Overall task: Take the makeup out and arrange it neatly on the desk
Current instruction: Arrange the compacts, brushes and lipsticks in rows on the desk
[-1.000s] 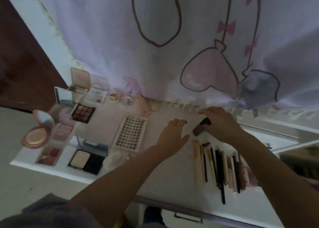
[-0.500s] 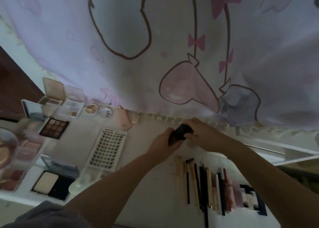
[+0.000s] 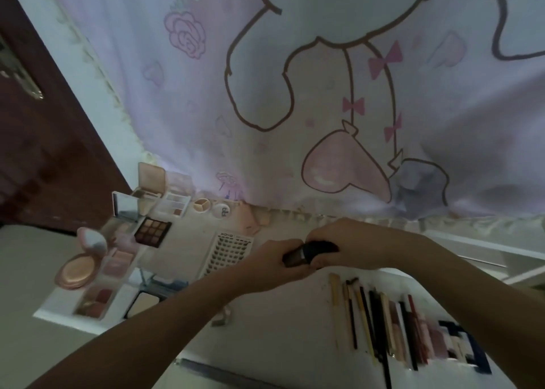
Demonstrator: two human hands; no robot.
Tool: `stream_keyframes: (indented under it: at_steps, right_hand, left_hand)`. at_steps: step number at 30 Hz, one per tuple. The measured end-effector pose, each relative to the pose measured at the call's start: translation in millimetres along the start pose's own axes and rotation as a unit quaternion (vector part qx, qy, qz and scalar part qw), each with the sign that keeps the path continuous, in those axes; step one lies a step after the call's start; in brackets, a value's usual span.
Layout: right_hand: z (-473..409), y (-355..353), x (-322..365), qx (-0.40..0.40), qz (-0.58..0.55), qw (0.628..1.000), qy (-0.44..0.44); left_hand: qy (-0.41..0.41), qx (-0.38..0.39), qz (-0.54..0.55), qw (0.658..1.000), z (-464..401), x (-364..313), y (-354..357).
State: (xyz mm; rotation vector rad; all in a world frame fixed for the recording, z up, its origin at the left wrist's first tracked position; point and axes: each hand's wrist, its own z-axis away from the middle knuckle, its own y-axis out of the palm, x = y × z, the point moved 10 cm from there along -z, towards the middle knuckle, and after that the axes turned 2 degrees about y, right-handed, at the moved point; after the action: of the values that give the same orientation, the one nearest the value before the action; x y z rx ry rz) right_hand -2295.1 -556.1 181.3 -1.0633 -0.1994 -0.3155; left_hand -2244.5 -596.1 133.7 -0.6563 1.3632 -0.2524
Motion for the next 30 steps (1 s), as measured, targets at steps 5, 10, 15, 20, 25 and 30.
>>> stream_keyframes:
  at_steps: [5,10,15,20,25,30]
  right_hand:
    - [9.0,5.4,19.9,0.000,-0.022,1.000,-0.010]
    - [9.1,12.6,24.6,0.000,-0.035,0.999,-0.007]
    - [8.1,20.6,8.1,0.008,-0.121,0.993,0.001]
    - [19.1,14.9,-29.4,-0.025,-0.200,0.979,0.034]
    - [-0.3,0.0,-62.0,-0.168,-0.372,0.910,0.074]
    - [-64.2,51.2,-105.9,-0.182,-0.363,0.894,0.188]
  left_hand:
    - [0.003,0.026,0.004,1.000,19.4,-4.2,-4.5]
    - [-0.016,0.058,0.001,0.998,28.9,-0.8,-0.8]
    - [-0.036,0.129,-0.041,0.990,25.8,-0.9,5.4]
    - [-0.049,0.159,-0.081,0.983,26.9,23.2,-8.4]
    - [-0.140,0.044,0.020,0.989,3.6,64.4,-36.7]
    - [-0.181,-0.052,0.055,0.981,-36.1,94.4,-21.7]
